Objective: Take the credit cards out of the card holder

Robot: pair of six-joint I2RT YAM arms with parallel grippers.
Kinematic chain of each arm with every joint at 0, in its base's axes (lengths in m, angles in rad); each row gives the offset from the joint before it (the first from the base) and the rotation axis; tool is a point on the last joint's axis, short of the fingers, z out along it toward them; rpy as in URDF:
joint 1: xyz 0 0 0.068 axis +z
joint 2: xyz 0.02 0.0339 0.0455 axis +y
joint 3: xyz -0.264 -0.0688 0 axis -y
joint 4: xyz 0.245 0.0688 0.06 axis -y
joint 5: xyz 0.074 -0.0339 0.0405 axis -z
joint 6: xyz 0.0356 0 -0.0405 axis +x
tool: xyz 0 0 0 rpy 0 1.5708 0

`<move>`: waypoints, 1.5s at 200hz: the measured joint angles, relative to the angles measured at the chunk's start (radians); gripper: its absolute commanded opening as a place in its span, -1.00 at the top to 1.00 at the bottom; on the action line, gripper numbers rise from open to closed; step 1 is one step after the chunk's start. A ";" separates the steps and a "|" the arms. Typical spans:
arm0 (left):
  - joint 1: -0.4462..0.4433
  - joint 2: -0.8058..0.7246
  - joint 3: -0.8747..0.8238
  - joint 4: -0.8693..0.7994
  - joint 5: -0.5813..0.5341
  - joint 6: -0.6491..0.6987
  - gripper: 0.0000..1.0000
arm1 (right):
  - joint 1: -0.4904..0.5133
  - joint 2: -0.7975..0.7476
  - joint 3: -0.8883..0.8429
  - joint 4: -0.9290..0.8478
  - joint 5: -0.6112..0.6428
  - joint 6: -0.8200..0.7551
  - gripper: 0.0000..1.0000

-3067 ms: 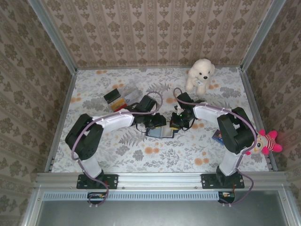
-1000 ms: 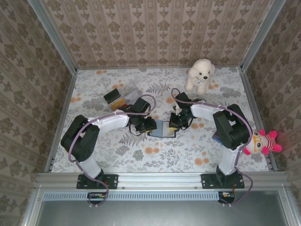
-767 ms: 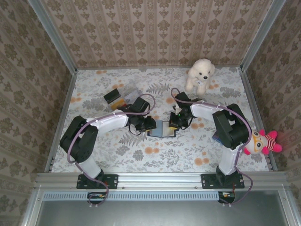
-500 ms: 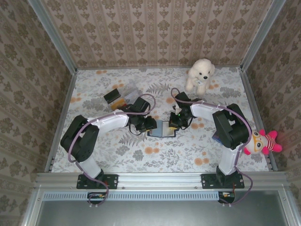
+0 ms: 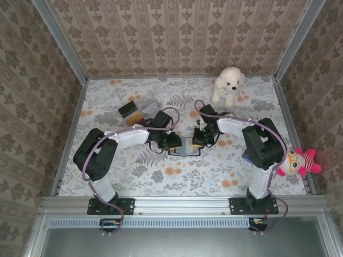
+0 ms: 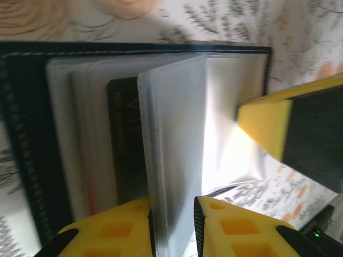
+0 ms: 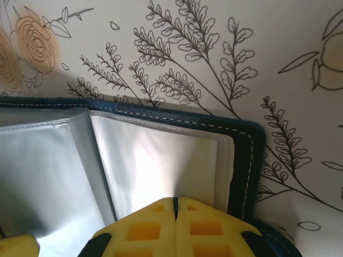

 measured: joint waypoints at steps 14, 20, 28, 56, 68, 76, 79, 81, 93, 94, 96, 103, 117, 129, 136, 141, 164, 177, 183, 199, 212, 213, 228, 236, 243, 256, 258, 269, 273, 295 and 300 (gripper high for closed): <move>-0.008 0.001 0.009 0.018 0.019 0.000 0.49 | 0.000 0.000 0.000 0.000 0.000 -0.001 0.93; -0.011 0.003 0.016 0.024 0.025 0.000 0.49 | 0.000 0.000 0.000 0.000 0.000 -0.001 0.93; -0.017 0.007 0.024 0.032 0.032 0.000 0.50 | 0.000 0.000 0.000 0.000 0.000 -0.001 0.93; -0.029 0.031 0.042 0.055 0.053 0.000 0.50 | 0.000 0.002 0.002 -0.002 -0.001 -0.003 0.93; -0.031 0.037 0.043 0.061 0.060 -0.001 0.48 | 0.000 0.002 0.002 -0.003 -0.001 -0.005 0.92; -0.034 0.042 0.045 0.064 0.064 0.000 0.47 | 0.000 0.002 0.002 -0.003 -0.001 -0.005 0.93; -0.035 0.043 0.047 0.064 0.064 0.000 0.47 | 0.000 0.002 0.002 -0.003 -0.001 -0.005 0.92; -0.035 0.045 0.048 0.064 0.065 0.000 0.47 | 0.000 0.002 0.002 -0.003 -0.001 -0.005 0.93; -0.039 0.049 0.056 0.066 0.066 0.000 0.46 | 0.000 0.002 0.002 -0.003 -0.001 -0.005 0.91; -0.039 0.049 0.056 0.066 0.066 0.000 0.46 | 0.000 0.002 0.002 -0.003 -0.001 -0.005 0.91; -0.040 0.050 0.058 0.066 0.066 0.000 0.45 | 0.000 0.002 0.002 -0.003 -0.001 -0.005 0.91; -0.042 0.051 0.062 0.066 0.068 0.000 0.44 | 0.000 0.002 0.002 -0.003 -0.001 -0.005 0.89; -0.047 0.055 0.068 0.069 0.070 0.000 0.40 | 0.000 0.002 0.002 -0.003 -0.001 -0.005 0.86; -0.048 0.057 0.068 0.072 0.074 0.000 0.32 | 0.000 0.002 0.002 -0.003 -0.001 -0.005 0.85; -0.048 0.059 0.068 0.075 0.079 0.000 0.30 | 0.000 0.002 0.002 -0.003 -0.001 -0.005 0.84; -0.049 0.061 0.068 0.078 0.083 0.000 0.28 | 0.000 0.002 0.002 -0.003 -0.001 -0.005 0.84; -0.049 0.064 0.068 0.092 0.100 0.000 0.23 | 0.000 0.002 0.002 -0.002 0.000 -0.005 0.81; -0.049 0.064 0.068 0.094 0.103 0.000 0.21 | 0.000 0.001 0.002 -0.002 0.000 -0.004 0.80; -0.049 0.064 0.068 0.096 0.103 0.000 0.21 | 0.000 -0.001 0.002 -0.002 0.003 -0.004 0.79; -0.047 0.064 0.068 0.100 0.103 -0.002 0.21 | 0.000 -0.020 -0.005 0.001 0.018 -0.003 0.78; -0.043 0.064 0.064 0.108 0.102 -0.006 0.22 | -0.001 -0.049 -0.017 0.002 0.036 -0.003 0.76; -0.043 0.064 0.064 0.109 0.102 -0.007 0.22 | -0.002 -0.050 -0.018 0.002 0.036 -0.002 0.76; -0.034 0.061 0.047 0.128 0.101 -0.015 0.24 | -0.005 -0.088 -0.027 0.002 0.055 -0.001 0.72; -0.025 0.058 0.031 0.137 0.098 -0.023 0.24 | -0.006 -0.105 -0.030 0.002 0.060 -0.001 0.69; -0.018 0.056 0.022 0.137 0.098 -0.027 0.26 | -0.008 -0.118 -0.031 0.002 0.060 -0.001 0.66; -0.005 0.055 0.007 0.137 0.095 -0.035 0.30 | -0.009 -0.130 -0.031 0.008 0.058 -0.004 0.63; -0.003 0.055 0.006 0.137 0.094 -0.038 0.30 | -0.009 -0.130 -0.031 0.008 0.056 -0.004 0.63; 0.000 0.055 0.002 0.137 0.088 -0.043 0.33 | -0.009 -0.130 -0.031 0.009 0.049 -0.005 0.61; 0.000 0.055 0.002 0.137 0.086 -0.047 0.35 | -0.009 -0.130 -0.031 0.009 0.047 -0.005 0.61; -0.002 0.055 0.001 0.136 0.072 -0.053 0.41 | -0.009 -0.130 -0.032 0.012 0.029 -0.005 0.60; -0.002 0.055 0.001 0.136 0.069 -0.056 0.43 | -0.009 -0.130 -0.032 0.011 0.028 -0.005 0.60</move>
